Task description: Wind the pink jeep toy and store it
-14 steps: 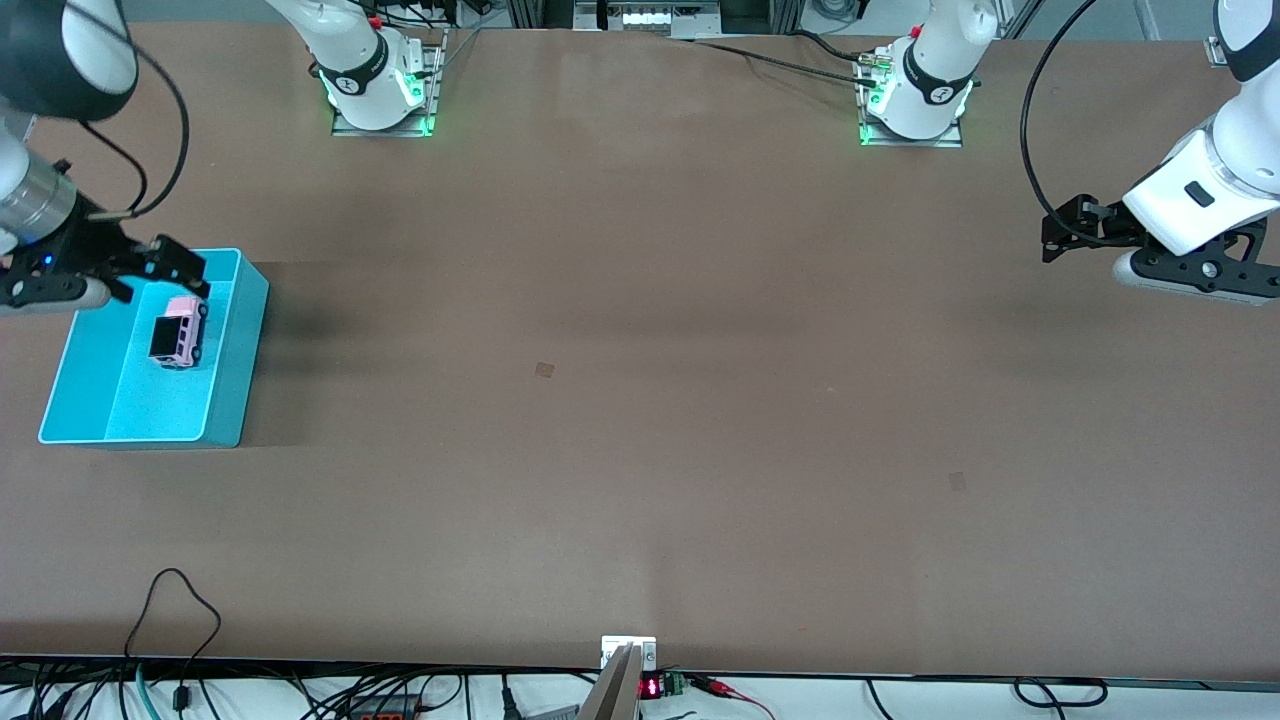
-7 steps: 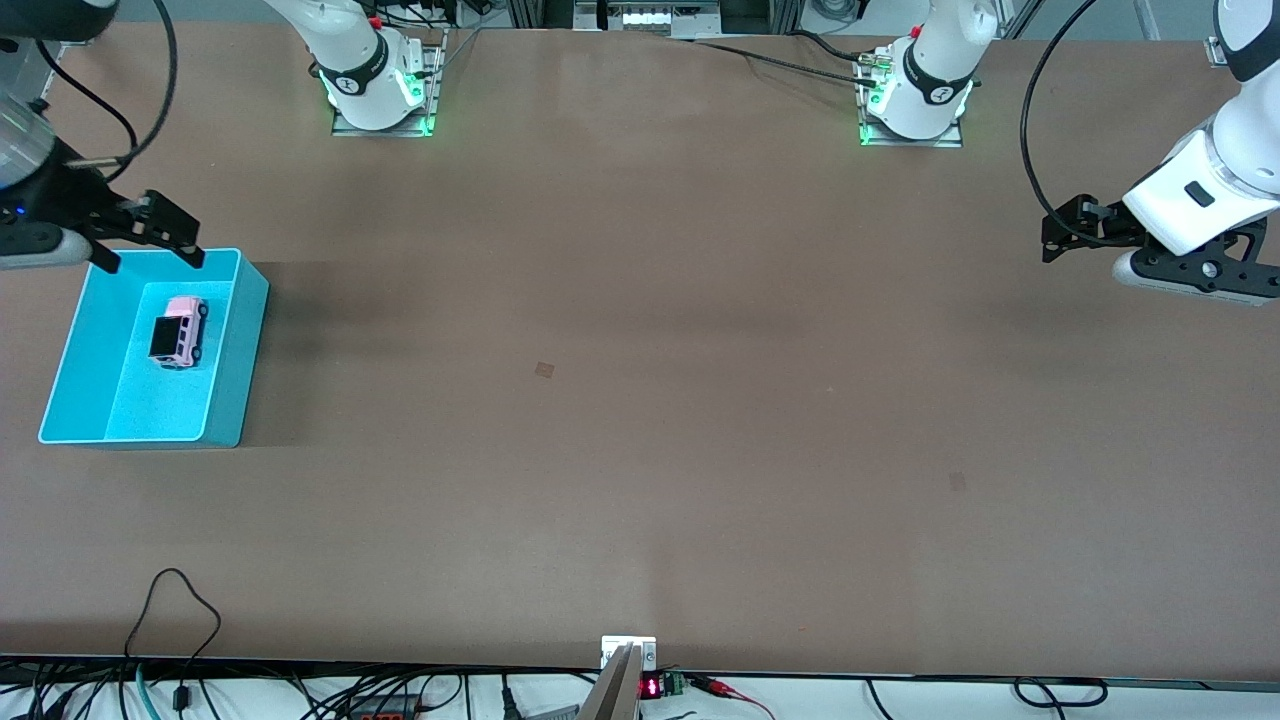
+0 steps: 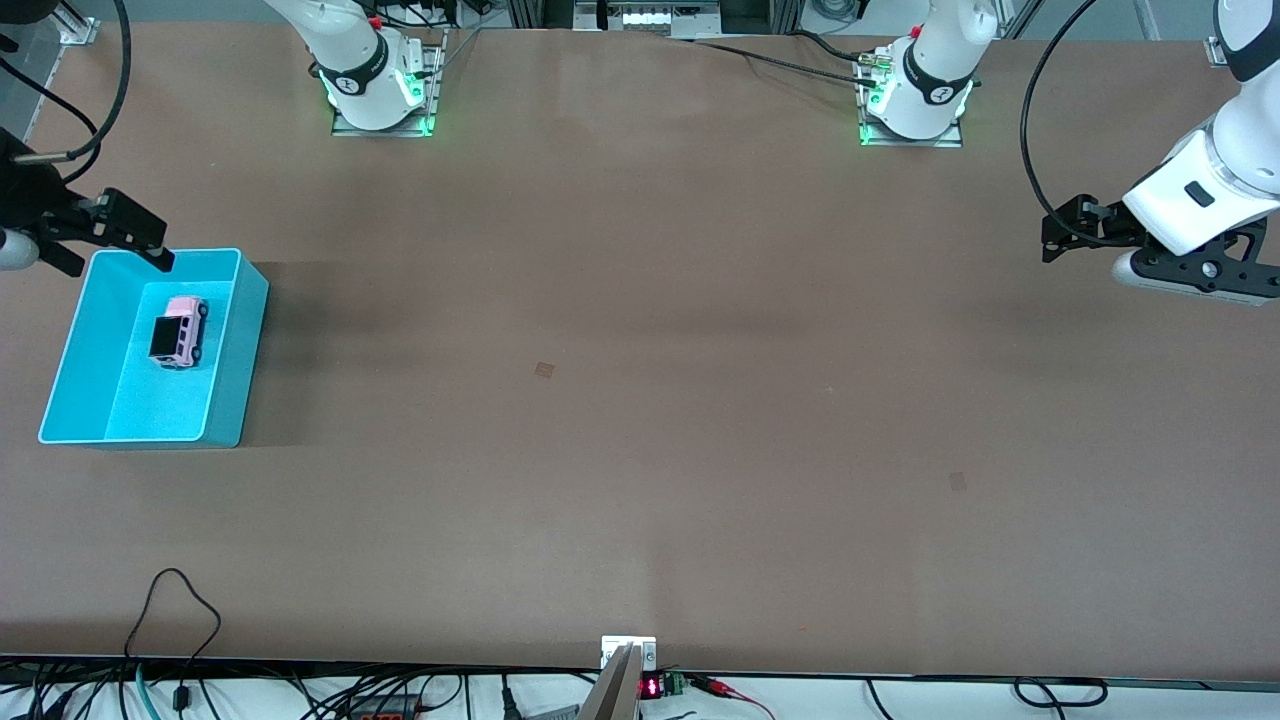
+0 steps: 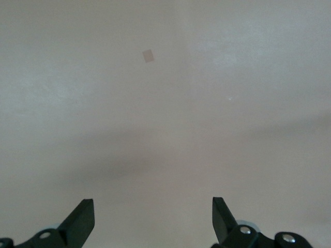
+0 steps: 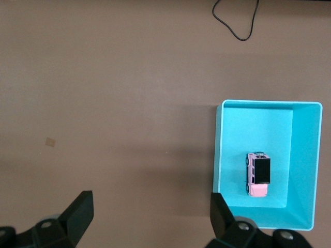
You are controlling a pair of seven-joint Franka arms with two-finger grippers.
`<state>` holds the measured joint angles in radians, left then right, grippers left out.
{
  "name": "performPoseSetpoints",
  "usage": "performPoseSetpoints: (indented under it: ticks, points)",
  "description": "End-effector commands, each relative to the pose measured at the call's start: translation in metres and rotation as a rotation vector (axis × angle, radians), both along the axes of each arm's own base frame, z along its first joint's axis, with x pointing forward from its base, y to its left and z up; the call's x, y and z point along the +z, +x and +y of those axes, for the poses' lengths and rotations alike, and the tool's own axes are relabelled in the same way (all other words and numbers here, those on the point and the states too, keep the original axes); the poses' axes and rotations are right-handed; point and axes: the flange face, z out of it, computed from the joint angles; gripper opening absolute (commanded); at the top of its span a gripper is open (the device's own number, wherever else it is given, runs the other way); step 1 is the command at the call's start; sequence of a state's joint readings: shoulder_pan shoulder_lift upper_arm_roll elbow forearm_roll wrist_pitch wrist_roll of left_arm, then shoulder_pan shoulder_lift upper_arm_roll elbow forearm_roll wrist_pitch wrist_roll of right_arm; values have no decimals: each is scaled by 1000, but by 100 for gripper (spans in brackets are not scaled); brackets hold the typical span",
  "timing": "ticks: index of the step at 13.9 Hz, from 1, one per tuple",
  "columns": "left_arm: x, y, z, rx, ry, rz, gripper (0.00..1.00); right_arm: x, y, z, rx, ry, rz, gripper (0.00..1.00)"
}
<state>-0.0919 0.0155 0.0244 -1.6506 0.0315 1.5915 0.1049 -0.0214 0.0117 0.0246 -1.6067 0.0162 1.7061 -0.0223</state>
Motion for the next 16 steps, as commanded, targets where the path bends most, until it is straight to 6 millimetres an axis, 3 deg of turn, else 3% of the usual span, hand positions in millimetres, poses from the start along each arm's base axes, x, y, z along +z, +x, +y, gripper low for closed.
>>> performPoseSetpoints:
  ticks: [1,11,16]
  points:
    - [7,-1,2,-20,12,2,100,5,0,2,-57,-13,22,100]
    - [7,-1,1,-21,12,2,100,-10,-37,-13,-60,-10,-22,100]
    - [7,-1,1,-21,12,2,100,-7,-35,-11,-48,-6,-19,100]
